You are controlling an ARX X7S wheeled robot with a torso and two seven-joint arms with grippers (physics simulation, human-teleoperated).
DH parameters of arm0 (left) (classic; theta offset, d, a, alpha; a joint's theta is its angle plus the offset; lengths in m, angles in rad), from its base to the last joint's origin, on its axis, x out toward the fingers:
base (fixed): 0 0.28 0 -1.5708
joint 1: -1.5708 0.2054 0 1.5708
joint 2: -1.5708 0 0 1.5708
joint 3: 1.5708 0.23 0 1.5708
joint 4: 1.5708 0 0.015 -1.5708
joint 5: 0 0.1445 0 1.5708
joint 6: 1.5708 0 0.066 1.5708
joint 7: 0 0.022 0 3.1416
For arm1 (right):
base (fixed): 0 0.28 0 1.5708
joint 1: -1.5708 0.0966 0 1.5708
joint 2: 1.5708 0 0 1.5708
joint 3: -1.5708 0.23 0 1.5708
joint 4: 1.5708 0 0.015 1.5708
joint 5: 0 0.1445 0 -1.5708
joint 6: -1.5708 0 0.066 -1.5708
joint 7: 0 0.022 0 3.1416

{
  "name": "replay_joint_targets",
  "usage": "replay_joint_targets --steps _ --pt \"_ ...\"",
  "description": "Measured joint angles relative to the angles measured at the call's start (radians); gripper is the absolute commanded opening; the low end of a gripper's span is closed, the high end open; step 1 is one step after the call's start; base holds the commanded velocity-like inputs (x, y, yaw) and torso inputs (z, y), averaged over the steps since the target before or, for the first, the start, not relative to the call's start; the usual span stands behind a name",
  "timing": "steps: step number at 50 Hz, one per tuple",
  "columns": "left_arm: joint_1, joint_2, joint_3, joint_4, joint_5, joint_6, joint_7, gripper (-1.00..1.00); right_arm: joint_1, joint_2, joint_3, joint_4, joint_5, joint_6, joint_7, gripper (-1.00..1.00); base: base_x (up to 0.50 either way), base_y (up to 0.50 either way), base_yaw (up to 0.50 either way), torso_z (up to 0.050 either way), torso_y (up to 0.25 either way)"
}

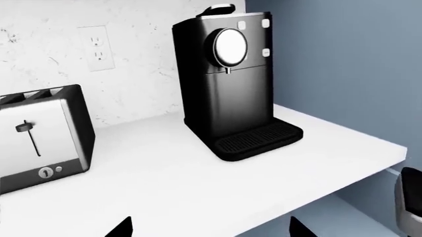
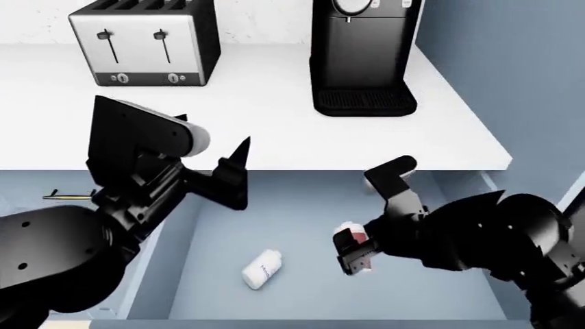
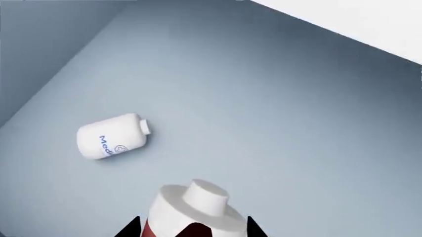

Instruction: Pick and place the shaker into the drawer. Then close the cabinet.

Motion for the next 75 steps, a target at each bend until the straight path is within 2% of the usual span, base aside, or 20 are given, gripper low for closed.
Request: replay_joint_targets --steps 6,7,13,19,34,46,62,75 --pt "0.008 -0.007 0.001 0.010 0.001 0.001 -0.005 1.00 -0.044 -0.026 -0.021 0.084 -0.058 -0.071 -0.036 -1.00 0.00 0.00 0.00 0.000 0.000" --pt "0.009 -0.007 0.001 0.012 0.001 0.001 -0.006 1.00 -0.051 -0.029 -0.022 0.093 -0.065 -0.081 -0.037 1.00 0.00 0.00 0.00 0.000 0.000" --pt "0.014 -0.010 0.001 0.024 0.004 0.000 -0.014 1.00 -0.081 -0.022 -0.001 0.079 -0.082 -0.123 -0.006 1.00 0.00 0.00 0.00 0.000 0.000" --pt "0.017 -0.010 -0.001 0.037 0.005 0.001 -0.022 1.00 -0.097 0.023 0.065 -0.040 -0.033 -0.126 0.096 1.00 0.00 0.00 0.00 0.002 0.000" --pt "0.023 0.003 -0.020 0.067 -0.007 0.015 -0.065 1.00 0.063 0.146 0.317 -0.461 0.305 -0.080 0.546 1.00 0.00 0.02 0.00 0.000 0.000" --pt "0.037 0.020 -0.034 0.063 -0.010 0.032 -0.089 1.00 0.194 0.178 0.372 -0.620 0.457 -0.055 0.817 1.00 0.00 0.50 0.00 0.000 0.000" --pt "0.058 0.034 -0.038 0.051 0.000 0.039 -0.097 1.00 0.257 0.187 0.374 -0.675 0.488 -0.040 0.926 1.00 -0.08 0.50 0.00 0.000 0.000" --pt "0.072 0.037 -0.036 0.053 0.013 0.038 -0.101 1.00 0.263 0.175 0.346 -0.671 0.475 -0.028 0.943 1.00 -0.47 0.35 0.00 0.000 0.000"
